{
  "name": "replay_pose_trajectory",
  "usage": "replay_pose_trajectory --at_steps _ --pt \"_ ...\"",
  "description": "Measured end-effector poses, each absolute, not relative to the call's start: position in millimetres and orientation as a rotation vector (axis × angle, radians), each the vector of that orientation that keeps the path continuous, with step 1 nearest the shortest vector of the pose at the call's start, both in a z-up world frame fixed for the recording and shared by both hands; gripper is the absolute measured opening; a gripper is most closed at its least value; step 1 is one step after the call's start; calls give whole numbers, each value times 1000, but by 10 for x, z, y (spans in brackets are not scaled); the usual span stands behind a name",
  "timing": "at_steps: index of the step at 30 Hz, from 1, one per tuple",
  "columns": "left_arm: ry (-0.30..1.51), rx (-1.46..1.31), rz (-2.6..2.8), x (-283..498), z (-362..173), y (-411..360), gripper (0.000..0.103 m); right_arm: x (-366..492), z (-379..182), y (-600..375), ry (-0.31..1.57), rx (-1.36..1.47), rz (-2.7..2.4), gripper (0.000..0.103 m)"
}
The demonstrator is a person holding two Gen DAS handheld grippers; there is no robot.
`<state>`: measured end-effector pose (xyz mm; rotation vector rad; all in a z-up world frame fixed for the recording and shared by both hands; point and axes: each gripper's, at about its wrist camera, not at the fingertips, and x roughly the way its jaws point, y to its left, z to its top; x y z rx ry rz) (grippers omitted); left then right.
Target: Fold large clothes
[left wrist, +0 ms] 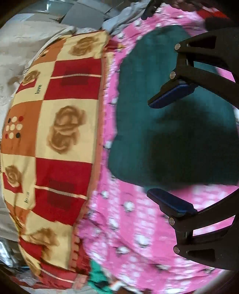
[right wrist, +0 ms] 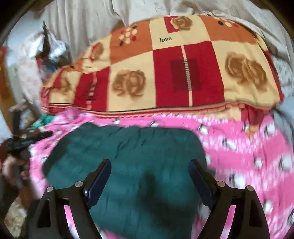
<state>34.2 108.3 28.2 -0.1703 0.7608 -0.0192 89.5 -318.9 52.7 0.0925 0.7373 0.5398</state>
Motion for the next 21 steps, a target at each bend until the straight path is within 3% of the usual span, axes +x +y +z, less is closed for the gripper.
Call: replay_pose_trajectory --at_steps 5,12,15,17,21 --pt "798 -263 -105 -54 -205 1159 89 446 -74 -3623 781 333 513 84" --pt "808 -375 -154 -57 -533 1132 95 624 -652 -3611 869 544 557 84" --pt "822 -394 -163 -16 -570 1100 94 714 -627 -3551 868 540 602 75" --pt "827 -399 -171 12 -571 1033 94 786 -585 -3546 842 516 619 64" --pt "828 -393 -156 116 -537 860 94 1037 -543 -3647 823 531 579 61"
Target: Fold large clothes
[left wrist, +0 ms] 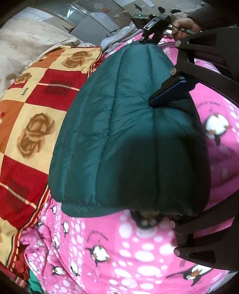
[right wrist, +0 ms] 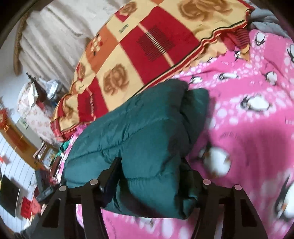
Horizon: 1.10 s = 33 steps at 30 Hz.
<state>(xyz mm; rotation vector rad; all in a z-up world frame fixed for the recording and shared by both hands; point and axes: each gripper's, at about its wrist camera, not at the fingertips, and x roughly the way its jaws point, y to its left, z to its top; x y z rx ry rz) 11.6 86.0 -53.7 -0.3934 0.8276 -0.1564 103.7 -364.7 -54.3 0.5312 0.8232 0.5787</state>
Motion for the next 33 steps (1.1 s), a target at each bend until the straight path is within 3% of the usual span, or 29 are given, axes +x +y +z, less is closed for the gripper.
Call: replay_pose_trajectory --at_steps 7,13,16,18,22,33 --pt "835 -404 -82 -13 -399 927 95 851 -513 -3803 907 613 538 68" --pt "807 -271 -18 -624 124 588 99 190 2 -3815 865 445 453 90" --pt "855 -153 7 -793 236 217 103 -61 194 -3497 978 195 328 89" --pt "846 -81 34 -942 310 -57 103 -268 330 -3327 948 118 293 89" --pt "835 12 68 -1165 402 -444 103 -675 541 -3174 883 119 286 89" --pt "858 -145 94 -1572 542 -501 103 -1249 789 -3017 802 78 270 89"
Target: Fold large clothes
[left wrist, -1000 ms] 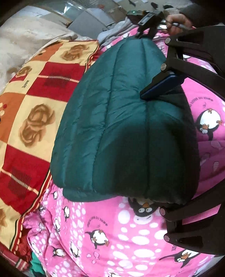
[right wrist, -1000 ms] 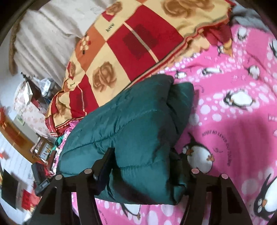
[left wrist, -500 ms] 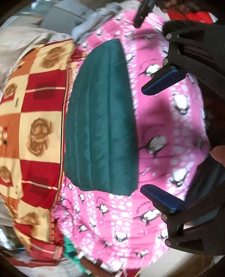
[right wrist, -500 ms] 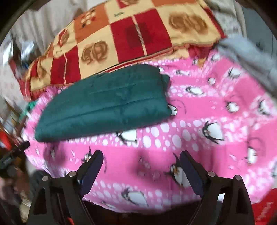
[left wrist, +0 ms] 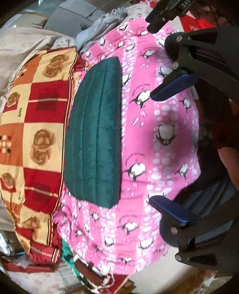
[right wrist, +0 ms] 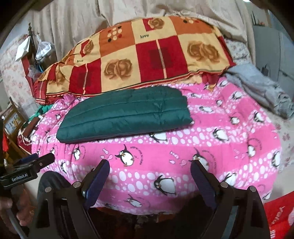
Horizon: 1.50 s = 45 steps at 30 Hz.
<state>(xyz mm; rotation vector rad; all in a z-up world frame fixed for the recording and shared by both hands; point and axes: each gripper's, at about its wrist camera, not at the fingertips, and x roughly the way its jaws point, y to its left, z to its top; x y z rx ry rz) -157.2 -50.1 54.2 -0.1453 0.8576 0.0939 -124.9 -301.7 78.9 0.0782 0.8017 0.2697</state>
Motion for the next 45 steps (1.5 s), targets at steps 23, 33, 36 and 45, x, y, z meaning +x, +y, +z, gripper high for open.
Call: replay_pose_trajectory --at_steps 23,33,36,45 --pt "781 -97 145 -1709 724 -494 103 -1398 950 -2963 744 67 293 89" --pt "781 -102 147 -1716 738 -477 103 -1410 975 -2903 739 51 313 89" --pt "781 -97 146 -1712 731 -473 103 -1417 979 -2889 736 49 314 89" --pt "756 -99 136 -1744 720 -524 103 -1427 961 -2855 737 42 325 89"
